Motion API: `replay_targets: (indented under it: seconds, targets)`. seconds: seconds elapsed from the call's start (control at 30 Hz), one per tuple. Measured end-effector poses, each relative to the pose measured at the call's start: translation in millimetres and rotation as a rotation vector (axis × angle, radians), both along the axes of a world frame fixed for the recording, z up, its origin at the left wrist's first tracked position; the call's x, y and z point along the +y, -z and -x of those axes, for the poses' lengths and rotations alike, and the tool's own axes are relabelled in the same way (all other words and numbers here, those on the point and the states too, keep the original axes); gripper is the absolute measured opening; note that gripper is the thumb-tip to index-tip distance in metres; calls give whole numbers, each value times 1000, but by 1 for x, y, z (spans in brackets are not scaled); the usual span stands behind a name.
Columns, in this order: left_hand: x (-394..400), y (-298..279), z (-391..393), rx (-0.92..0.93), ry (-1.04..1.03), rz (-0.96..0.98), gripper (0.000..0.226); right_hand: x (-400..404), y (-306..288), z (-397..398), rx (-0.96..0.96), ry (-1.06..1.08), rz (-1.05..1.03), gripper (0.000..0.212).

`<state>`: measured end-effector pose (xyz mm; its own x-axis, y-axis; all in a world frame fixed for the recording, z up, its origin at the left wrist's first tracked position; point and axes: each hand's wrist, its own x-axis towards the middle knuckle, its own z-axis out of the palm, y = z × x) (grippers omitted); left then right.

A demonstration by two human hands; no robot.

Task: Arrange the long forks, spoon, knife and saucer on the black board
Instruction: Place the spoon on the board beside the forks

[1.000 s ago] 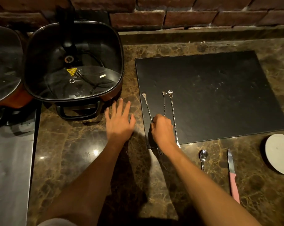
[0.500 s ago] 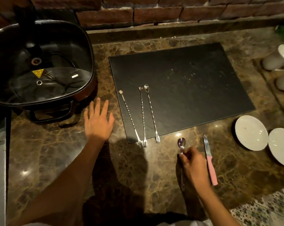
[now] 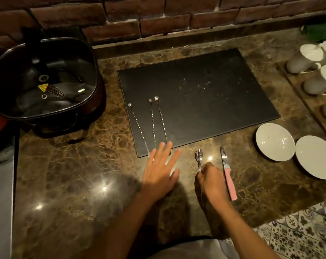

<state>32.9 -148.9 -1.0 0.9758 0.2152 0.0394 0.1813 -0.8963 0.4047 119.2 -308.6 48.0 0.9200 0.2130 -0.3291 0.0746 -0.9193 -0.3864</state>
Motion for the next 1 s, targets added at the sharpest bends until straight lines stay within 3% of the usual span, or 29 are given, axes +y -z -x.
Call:
replay_targets:
  seconds: [0.13,0.3,0.43,0.67,1.0]
  targets:
    - [-39,11,-15,14,188,-42,64,-18,-1,-15,30,59,-37,3]
    - [-54,18,-41,141,272,-63,67,-42,-1,-40,79,113,-112,5]
    - [-53,23,-45,69,265,-77,60,-45,-2,-63,80,56,-154,3]
    - [-52,29,-51,202,314,-217,70,22,-11,-124,40,-137,-173,8]
    - [-52,28,-49,192,296,-211,66,121,1,-166,10,-370,-82,7]
